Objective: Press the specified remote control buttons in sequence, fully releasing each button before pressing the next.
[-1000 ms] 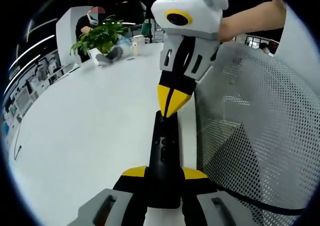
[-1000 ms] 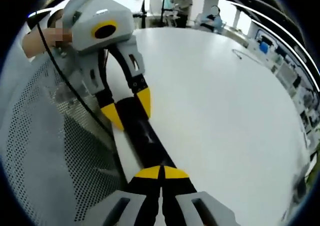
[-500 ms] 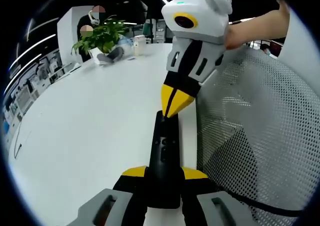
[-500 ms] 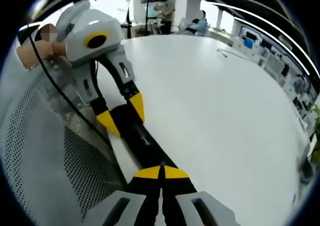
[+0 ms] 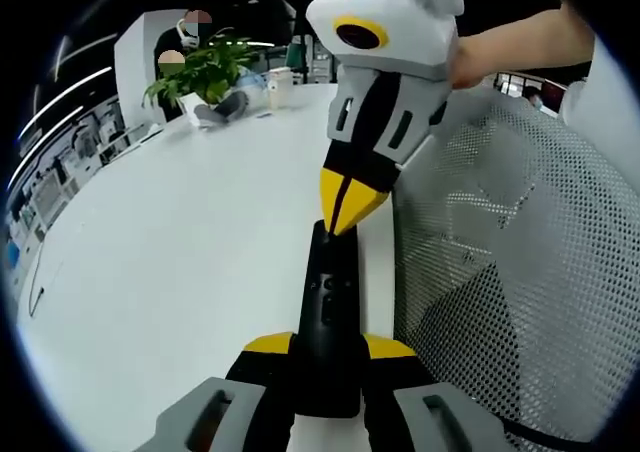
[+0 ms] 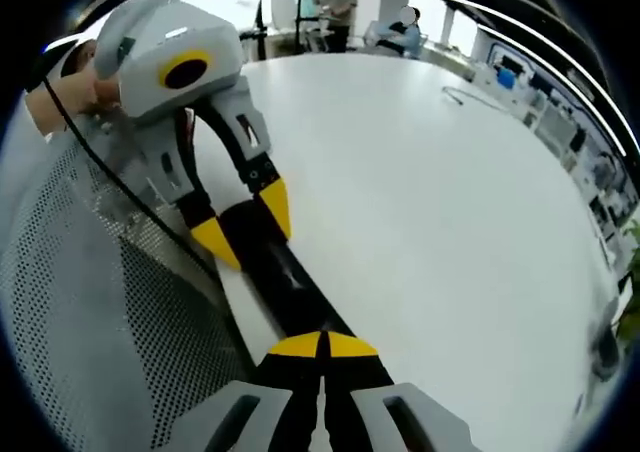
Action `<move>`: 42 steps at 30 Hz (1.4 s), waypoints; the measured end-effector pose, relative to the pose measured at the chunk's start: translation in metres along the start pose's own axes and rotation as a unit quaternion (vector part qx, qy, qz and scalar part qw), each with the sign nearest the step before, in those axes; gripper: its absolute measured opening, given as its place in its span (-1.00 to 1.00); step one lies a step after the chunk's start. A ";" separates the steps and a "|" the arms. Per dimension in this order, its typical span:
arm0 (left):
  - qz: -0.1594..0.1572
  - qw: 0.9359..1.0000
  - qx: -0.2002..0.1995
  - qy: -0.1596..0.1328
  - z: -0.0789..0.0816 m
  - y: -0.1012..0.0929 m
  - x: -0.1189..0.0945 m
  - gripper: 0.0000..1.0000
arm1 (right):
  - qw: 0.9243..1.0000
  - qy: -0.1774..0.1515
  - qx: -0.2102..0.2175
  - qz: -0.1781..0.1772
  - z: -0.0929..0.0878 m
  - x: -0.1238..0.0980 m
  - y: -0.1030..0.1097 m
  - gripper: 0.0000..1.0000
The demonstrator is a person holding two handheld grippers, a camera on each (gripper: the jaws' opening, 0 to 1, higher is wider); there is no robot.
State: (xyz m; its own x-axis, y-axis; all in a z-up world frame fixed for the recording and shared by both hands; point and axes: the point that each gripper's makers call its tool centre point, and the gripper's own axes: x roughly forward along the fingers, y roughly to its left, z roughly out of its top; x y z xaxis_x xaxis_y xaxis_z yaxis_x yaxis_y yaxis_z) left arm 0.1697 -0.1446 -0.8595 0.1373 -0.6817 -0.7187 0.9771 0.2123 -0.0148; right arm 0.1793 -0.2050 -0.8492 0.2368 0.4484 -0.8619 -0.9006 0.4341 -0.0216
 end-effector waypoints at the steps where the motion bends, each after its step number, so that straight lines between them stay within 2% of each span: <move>1: 0.000 1.000 0.001 0.000 0.000 0.000 0.000 -0.53 | 1.000 -0.003 0.003 -0.001 0.000 0.000 0.000 -1.00; 6: -0.003 1.000 0.005 0.000 0.000 0.001 0.000 -0.53 | 1.000 -0.010 0.010 0.004 0.000 0.000 -0.001 -1.00; 9: -0.004 1.000 0.007 0.000 0.000 0.000 0.000 -0.53 | 1.000 0.002 -0.006 0.004 0.001 0.001 0.000 -1.00; 11: -0.007 1.000 0.008 -0.001 0.000 0.000 0.000 -0.53 | 0.999 0.009 -0.034 0.001 0.000 0.001 0.000 -1.00; 16: -0.011 1.000 0.010 -0.002 0.000 0.000 0.000 -0.53 | 1.000 0.005 -0.030 0.005 0.000 0.000 0.000 -1.00; 21: -0.014 1.000 0.010 -0.006 0.000 0.000 0.001 -0.53 | 0.999 -0.008 -0.047 0.018 0.009 0.000 0.005 -1.00; 24: -0.014 1.000 0.012 -0.006 0.000 0.000 0.001 -0.53 | 0.996 0.008 -0.088 0.018 0.006 0.003 0.006 -1.00; 28: -0.014 1.000 0.014 -0.006 0.000 0.000 0.001 -0.53 | 0.995 0.003 -0.095 0.034 0.012 0.006 0.011 -1.00; 30: -0.014 1.000 0.015 -0.007 0.000 0.000 0.000 -0.53 | 0.992 0.020 -0.121 0.011 0.008 0.006 0.003 -1.00; 34: -0.015 1.000 0.017 -0.007 0.000 0.000 0.001 -0.53 | 0.995 0.012 -0.097 0.023 0.006 0.006 0.004 -1.00; 37: -0.016 1.000 0.017 -0.009 0.000 0.000 0.001 -0.53 | 0.989 0.027 -0.143 0.027 0.004 0.007 0.006 -1.00; 38: -0.016 1.000 0.017 -0.010 -0.001 0.000 0.001 -0.53 | 0.983 0.037 -0.178 0.030 0.004 0.007 0.007 -1.00; 42: -0.020 1.000 0.017 -0.009 0.000 -0.001 0.001 -0.53 | 0.975 0.052 -0.212 0.041 0.004 0.008 0.008 -1.00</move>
State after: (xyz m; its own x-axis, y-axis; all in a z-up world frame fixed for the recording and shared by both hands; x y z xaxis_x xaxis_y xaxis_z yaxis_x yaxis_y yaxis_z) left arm 0.1689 -0.1452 -0.8603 0.1005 -0.7010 -0.7061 0.9869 0.1603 -0.0187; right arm 0.1751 -0.1948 -0.8545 0.1393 0.3760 -0.9161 -0.9899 0.0283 -0.1389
